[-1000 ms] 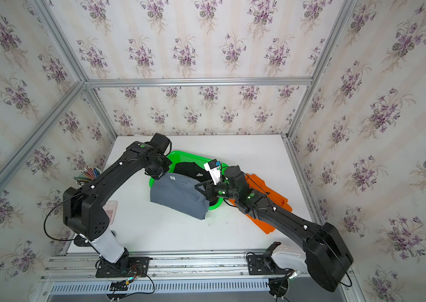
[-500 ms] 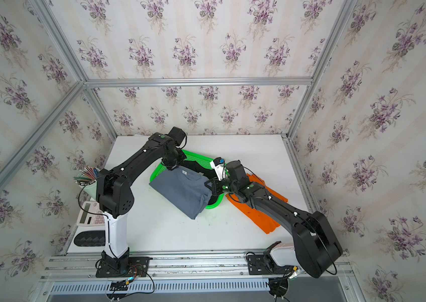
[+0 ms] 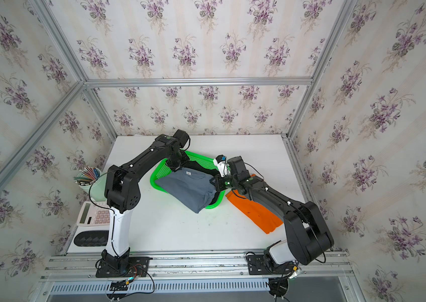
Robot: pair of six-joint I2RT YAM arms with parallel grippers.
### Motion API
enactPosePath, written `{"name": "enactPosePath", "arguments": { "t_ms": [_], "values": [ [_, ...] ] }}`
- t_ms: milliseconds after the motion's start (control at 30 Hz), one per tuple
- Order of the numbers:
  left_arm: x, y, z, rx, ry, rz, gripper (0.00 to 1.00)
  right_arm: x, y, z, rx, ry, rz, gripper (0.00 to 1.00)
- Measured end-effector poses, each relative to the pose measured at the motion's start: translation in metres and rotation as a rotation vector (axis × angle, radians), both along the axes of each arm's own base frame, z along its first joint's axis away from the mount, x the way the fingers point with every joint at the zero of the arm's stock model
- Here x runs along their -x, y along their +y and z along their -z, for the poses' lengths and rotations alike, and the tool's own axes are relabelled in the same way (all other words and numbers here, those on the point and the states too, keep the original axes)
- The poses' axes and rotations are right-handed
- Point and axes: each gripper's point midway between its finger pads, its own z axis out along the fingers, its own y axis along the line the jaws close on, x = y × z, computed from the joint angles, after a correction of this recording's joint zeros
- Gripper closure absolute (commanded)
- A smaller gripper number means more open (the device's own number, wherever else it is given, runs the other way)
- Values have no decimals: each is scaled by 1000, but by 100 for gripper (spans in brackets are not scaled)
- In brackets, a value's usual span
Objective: Put the folded t-shirts into the basket
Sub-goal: Place the T-shirt in the bin.
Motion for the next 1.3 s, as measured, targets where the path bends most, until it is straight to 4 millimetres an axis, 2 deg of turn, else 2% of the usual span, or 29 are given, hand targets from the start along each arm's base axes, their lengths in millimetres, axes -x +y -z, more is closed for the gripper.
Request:
{"name": "enactPosePath", "arguments": {
  "t_ms": [133, 567, 833, 1167, 1233, 1300],
  "values": [
    [-2, -1, 2, 4, 20, -26, 100, -8, -5, -1, 18, -8, 11, 100],
    [2, 6, 19, -17, 79, -72, 100, -23, -7, 20, 59, 22, 18, 100],
    [-3, 9, 20, -15, 83, -107, 100, -41, -7, 11, 50, -3, 34, 100],
    [-5, 5, 22, 4, 82, -108, 99, -35, -10, 11, 41, 10, 39, 96],
    [-7, 3, 23, 11, 84, -106, 92, -34, -12, 8, 32, 13, 52, 88],
    [-8, 0, 23, 21, 84, -99, 72, -34, -15, 8, 28, 16, 64, 71]
  ]
}}
